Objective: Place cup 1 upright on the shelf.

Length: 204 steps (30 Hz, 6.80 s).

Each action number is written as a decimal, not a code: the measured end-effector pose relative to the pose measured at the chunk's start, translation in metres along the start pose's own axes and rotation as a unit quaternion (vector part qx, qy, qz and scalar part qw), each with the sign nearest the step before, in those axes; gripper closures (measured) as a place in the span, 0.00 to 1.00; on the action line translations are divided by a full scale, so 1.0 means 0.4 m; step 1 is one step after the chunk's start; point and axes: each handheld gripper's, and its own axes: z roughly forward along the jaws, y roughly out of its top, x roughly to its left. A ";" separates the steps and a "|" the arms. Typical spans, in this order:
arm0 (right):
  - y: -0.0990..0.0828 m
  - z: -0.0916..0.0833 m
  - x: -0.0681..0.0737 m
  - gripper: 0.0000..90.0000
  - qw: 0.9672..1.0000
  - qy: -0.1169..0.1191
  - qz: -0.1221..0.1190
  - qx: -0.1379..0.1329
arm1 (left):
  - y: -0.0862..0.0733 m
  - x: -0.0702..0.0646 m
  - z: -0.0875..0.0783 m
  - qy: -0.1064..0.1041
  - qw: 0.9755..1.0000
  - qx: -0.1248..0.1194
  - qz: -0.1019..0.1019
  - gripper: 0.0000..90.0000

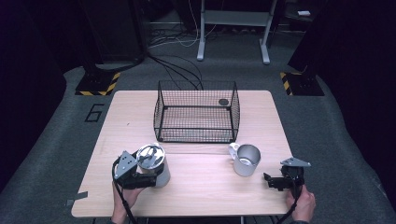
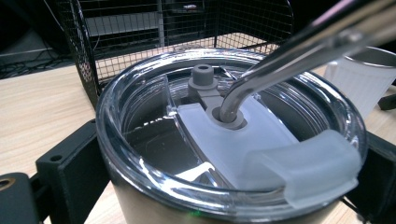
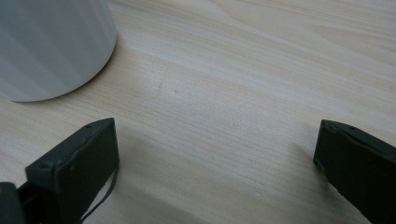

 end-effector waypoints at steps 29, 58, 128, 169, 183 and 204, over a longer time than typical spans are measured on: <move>0.000 0.000 0.000 0.00 1.000 0.000 0.001 -0.001 | 0.058 0.022 -0.043 -0.023 1.000 -0.013 0.006 0.04; 0.002 0.002 0.000 0.00 1.000 0.002 0.001 0.000 | 0.180 0.040 -0.020 -0.039 0.999 -0.013 0.026 0.04; 0.002 0.002 0.002 0.00 1.000 0.004 0.006 -0.003 | 0.407 0.063 0.129 -0.069 0.996 -0.015 0.054 0.04; 0.002 0.002 0.002 0.00 1.000 0.004 0.006 -0.003 | 0.452 0.146 0.283 -0.023 0.999 0.007 0.040 0.04; 0.002 0.002 0.002 0.00 1.000 0.004 0.006 -0.003 | 0.450 0.162 0.330 -0.012 0.999 0.022 0.036 0.04; 0.002 0.002 0.002 0.00 1.000 0.004 0.006 -0.004 | 0.426 0.181 0.398 -0.001 0.999 0.042 0.023 0.04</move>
